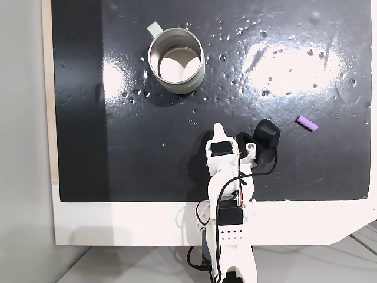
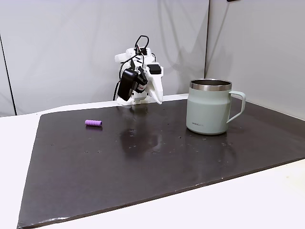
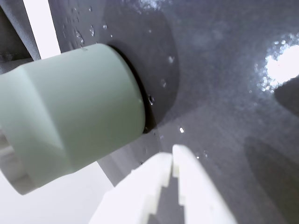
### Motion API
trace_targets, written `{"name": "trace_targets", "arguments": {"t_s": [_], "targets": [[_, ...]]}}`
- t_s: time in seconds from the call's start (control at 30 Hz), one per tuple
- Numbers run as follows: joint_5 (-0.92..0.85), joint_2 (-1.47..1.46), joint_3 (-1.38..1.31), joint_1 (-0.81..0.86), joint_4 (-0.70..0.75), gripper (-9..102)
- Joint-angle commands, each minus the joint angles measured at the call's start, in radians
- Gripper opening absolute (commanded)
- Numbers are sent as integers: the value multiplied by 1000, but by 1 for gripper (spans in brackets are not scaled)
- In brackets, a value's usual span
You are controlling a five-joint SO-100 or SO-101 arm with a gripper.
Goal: Grasp a pengrip and put it in the cup.
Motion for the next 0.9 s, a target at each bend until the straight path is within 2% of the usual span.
{"name": "trace_targets", "arguments": {"t_s": [0.0,0.23,0.53,0.87], "targets": [[8,15,-3,11,-43,0],[26,15,-5,18,-40,0],[12,9,-189,138,118,0],[18,-434,-563,282,146,0]]}}
